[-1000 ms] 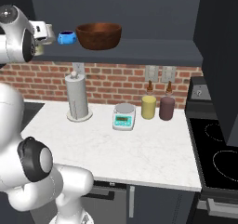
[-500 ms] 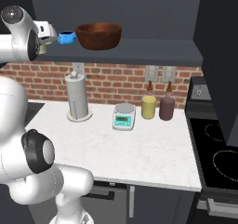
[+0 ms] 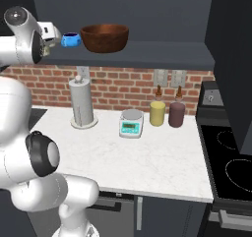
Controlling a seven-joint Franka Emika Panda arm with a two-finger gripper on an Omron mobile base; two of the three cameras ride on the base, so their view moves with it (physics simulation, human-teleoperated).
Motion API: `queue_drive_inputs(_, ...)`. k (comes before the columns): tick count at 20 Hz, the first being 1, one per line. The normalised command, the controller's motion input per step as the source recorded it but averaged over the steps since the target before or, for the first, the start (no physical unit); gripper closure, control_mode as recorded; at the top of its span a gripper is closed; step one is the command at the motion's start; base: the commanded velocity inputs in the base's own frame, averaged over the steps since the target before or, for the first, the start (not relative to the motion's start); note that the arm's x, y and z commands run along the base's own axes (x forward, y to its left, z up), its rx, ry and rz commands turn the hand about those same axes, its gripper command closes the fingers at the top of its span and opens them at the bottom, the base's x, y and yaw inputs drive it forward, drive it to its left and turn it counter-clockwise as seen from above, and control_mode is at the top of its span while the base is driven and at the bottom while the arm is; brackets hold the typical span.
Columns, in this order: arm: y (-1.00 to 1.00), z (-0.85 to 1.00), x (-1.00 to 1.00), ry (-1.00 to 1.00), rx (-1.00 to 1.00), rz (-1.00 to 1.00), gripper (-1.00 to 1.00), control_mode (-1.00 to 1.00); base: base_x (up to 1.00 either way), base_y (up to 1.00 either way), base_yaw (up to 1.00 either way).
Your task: Gather all objects into one cabinet and sort the glasses and bowls to opposite sides.
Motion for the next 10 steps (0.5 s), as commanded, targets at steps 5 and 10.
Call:
queue_drive_inputs(5, 0.06, 0.00, 0.22, 0.00, 0.02, 0.00, 1.00, -1.00, 0.00, 0.00, 0.00)
queue_drive_inputs(10, 0.15, 0.00, 0.38, 0.00, 0.00, 0.00, 1.00, -1.00, 0.00, 0.00, 0.00)
